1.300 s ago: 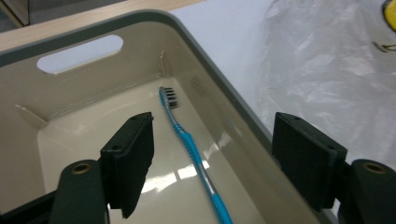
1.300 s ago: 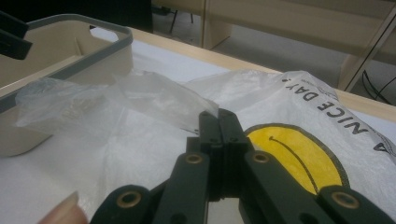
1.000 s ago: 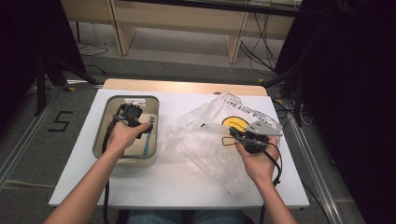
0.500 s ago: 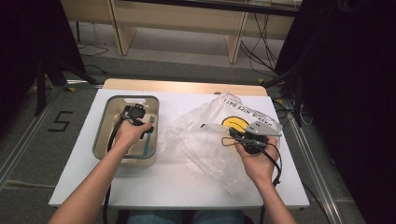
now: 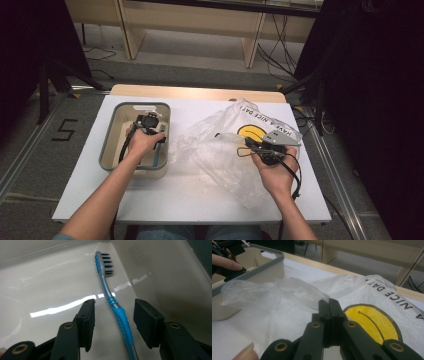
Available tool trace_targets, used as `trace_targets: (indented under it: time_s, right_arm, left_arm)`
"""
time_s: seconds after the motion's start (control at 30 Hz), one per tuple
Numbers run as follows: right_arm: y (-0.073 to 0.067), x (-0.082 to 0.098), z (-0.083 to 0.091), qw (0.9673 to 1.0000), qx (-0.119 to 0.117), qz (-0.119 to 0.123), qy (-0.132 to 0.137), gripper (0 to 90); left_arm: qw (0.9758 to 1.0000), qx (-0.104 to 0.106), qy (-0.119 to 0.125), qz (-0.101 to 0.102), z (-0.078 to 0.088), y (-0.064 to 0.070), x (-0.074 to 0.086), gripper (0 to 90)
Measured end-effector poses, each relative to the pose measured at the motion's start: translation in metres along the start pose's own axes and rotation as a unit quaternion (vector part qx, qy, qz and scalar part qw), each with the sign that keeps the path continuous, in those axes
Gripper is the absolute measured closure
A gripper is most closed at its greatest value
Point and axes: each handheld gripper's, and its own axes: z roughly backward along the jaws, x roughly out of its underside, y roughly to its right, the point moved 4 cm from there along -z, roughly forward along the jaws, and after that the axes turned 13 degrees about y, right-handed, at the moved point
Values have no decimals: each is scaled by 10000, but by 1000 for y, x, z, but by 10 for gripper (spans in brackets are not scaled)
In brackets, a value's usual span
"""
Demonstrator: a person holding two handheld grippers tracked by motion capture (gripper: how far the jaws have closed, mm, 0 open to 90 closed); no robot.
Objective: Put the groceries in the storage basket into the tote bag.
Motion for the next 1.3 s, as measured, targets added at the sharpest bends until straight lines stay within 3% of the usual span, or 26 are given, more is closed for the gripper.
trace_targets:
  time_s: [0.37, 0.67, 1.03, 1.3]
  right_arm:
    - [0, 0, 0, 10000, 4, 3, -4, 900]
    - [0, 0, 0, 10000, 2, -1, -7, 900]
    - [-1, 0, 0, 10000, -8, 16, -10, 900]
    - [-1, 0, 0, 10000, -12, 15, -9, 900]
  left_arm:
    - [10000, -43, -35, 31, -4, 0, 0, 580]
    - [9997, -156, -91, -173, -4, 0, 1, 673]
    - [9996, -178, -181, -158, -2, -2, 2, 776]
    - [9993, -189, -212, -259, -1, 0, 3, 794]
